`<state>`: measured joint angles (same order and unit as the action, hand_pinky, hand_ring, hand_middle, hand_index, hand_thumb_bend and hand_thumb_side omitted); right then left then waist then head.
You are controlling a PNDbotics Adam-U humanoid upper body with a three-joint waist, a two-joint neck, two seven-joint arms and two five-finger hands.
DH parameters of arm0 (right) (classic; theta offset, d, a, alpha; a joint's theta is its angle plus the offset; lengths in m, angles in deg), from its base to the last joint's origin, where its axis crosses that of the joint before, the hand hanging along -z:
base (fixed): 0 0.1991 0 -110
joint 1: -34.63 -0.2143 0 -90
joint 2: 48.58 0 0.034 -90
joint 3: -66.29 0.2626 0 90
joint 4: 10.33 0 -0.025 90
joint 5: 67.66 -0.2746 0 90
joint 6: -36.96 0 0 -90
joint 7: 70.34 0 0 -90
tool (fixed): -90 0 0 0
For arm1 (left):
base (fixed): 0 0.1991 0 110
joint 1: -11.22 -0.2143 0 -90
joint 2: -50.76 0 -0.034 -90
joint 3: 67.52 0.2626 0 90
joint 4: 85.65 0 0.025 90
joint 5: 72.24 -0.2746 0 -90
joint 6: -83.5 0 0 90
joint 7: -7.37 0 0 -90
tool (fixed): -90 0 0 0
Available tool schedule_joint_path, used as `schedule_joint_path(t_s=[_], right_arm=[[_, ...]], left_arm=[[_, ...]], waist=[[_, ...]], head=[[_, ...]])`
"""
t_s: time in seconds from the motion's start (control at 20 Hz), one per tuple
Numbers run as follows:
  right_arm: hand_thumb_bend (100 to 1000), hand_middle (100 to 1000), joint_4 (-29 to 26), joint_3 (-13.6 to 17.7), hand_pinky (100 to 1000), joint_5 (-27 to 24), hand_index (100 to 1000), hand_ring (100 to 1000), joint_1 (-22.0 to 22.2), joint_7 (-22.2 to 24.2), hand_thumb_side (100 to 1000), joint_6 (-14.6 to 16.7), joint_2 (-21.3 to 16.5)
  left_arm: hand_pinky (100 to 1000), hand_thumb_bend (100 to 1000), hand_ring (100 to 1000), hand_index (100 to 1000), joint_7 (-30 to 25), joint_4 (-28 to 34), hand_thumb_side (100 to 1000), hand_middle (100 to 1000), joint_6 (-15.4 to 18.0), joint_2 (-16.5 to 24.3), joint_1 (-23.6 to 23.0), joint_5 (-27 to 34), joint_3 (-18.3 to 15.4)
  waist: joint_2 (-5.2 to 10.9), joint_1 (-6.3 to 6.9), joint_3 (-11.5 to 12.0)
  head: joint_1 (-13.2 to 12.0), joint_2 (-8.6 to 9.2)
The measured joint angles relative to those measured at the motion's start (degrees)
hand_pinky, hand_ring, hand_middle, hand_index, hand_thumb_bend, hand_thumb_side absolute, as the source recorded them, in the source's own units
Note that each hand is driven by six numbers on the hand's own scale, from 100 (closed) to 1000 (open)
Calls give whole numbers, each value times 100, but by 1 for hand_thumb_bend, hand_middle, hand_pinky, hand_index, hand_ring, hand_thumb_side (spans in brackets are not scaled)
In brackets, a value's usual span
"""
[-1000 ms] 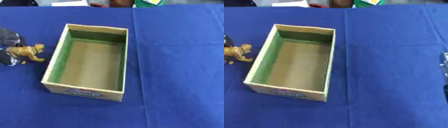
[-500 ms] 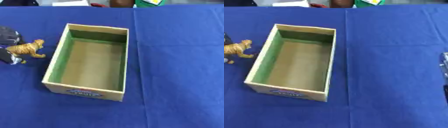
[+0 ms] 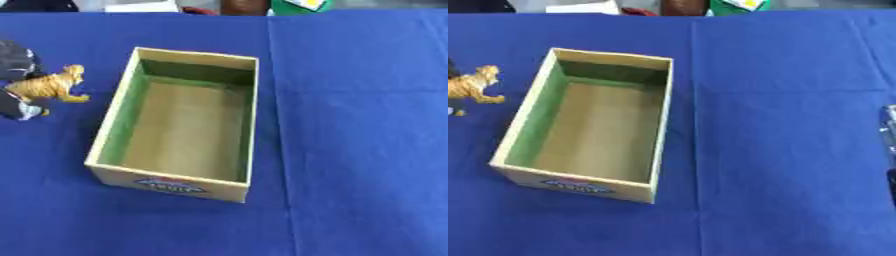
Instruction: Pick up objects on the table and place them in the box.
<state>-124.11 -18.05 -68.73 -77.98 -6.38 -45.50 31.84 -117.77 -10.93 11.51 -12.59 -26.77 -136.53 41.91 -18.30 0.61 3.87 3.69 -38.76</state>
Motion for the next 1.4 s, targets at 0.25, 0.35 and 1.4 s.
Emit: schedule_joint_path(t_s=[0.25, 0.35, 1.4], right_arm=[[100, 752, 0, 2, 804, 0, 843, 693, 8, -13, 1000, 5, 0], [100, 753, 0, 2, 804, 0, 843, 694, 26, -19, 1000, 0, 0], [100, 754, 0, -36, 803, -6, 843, 696, -74, 36, 1000, 1, -40]], left_arm=[[389, 100, 503, 637, 225, 301, 522, 504, -148, 26, 256, -149, -96], [390, 100, 506, 637, 257, 434, 501, 504, -176, 24, 414, -149, -129], [372, 100, 499, 601, 353, 1305, 477, 479, 368, -1023, 1686, 542, 1028]], waist=[[57, 12, 3], [75, 16, 13], [166, 29, -1]], head=[[38, -38], [53, -56], [0, -88]])
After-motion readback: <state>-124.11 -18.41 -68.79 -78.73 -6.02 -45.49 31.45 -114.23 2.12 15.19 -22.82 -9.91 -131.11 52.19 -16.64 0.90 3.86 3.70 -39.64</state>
